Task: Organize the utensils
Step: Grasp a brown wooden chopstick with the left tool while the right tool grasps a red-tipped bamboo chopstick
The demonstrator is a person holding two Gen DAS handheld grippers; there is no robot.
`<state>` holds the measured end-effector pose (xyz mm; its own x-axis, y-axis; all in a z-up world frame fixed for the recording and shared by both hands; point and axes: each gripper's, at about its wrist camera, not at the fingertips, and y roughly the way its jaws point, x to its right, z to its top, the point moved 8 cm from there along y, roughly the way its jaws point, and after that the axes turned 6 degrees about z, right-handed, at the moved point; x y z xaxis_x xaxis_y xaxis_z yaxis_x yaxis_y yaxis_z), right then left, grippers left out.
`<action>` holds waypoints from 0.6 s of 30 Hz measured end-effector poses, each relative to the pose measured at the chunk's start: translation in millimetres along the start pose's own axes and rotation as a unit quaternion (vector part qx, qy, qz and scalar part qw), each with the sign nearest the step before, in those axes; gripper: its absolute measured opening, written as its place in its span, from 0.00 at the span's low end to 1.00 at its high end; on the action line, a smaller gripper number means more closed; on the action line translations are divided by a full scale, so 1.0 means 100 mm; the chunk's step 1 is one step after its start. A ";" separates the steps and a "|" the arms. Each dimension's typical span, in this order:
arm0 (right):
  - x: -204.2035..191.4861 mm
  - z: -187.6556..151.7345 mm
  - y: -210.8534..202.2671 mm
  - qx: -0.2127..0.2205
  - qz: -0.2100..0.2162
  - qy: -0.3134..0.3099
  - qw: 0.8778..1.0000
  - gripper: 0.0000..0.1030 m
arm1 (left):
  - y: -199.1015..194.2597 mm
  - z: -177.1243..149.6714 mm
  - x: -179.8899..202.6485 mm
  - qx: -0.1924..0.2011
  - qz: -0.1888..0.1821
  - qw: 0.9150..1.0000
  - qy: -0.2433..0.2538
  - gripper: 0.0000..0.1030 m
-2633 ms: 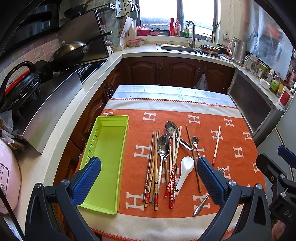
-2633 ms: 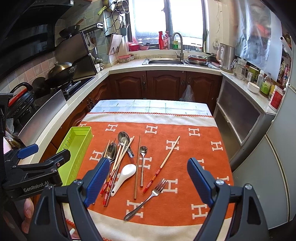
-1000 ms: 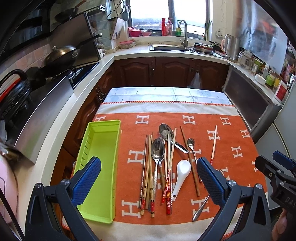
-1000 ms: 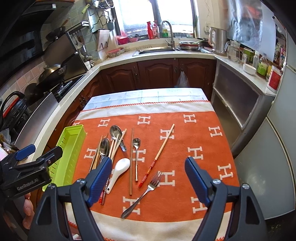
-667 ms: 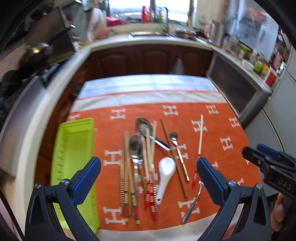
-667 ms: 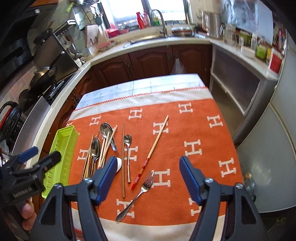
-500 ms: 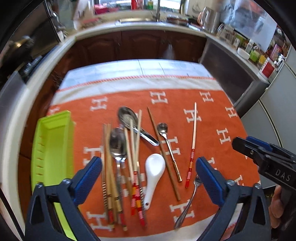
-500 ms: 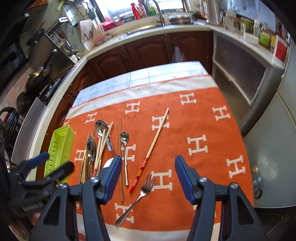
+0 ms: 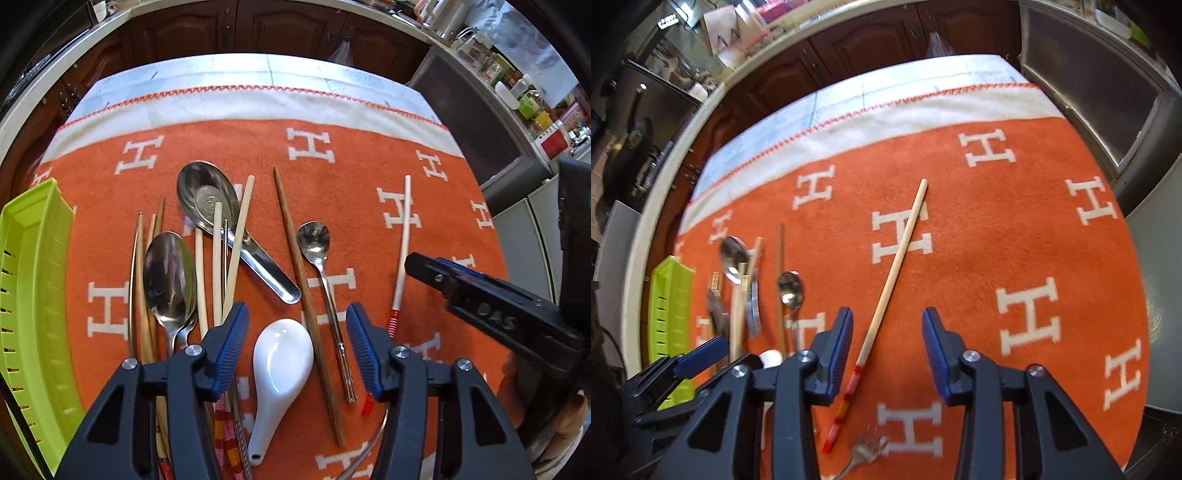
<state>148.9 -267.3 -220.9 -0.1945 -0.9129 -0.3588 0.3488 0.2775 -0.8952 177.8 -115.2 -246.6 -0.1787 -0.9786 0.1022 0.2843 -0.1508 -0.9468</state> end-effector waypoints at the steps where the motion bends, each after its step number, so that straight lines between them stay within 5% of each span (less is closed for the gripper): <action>1: 0.01 0.00 0.05 -0.005 -0.005 0.000 1.000 0.34 | 0.03 0.01 0.00 -0.002 0.003 1.000 0.001 0.49; 8: -0.01 0.01 0.18 0.010 -0.067 -0.057 0.996 0.23 | 0.21 0.02 0.01 -0.014 0.015 1.000 0.001 0.43; 10: -0.02 0.00 0.18 0.012 -0.074 -0.067 0.995 0.12 | 0.26 0.03 0.03 -0.016 0.018 1.000 0.004 0.39; 15: 0.08 -0.03 0.12 0.007 -0.045 -0.050 0.998 0.09 | 0.32 0.07 0.13 -0.006 0.029 0.999 0.018 0.34; 18: 0.11 -0.04 0.12 0.006 -0.030 -0.037 0.999 0.08 | 0.35 0.07 0.24 -0.004 0.026 0.999 0.027 0.20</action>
<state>147.2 -272.7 -236.5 -0.1475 -0.9474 -0.2839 0.3491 0.2186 -0.9112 189.9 -145.0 -275.6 -0.2144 -0.9761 0.0363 0.2870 -0.0984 -0.9529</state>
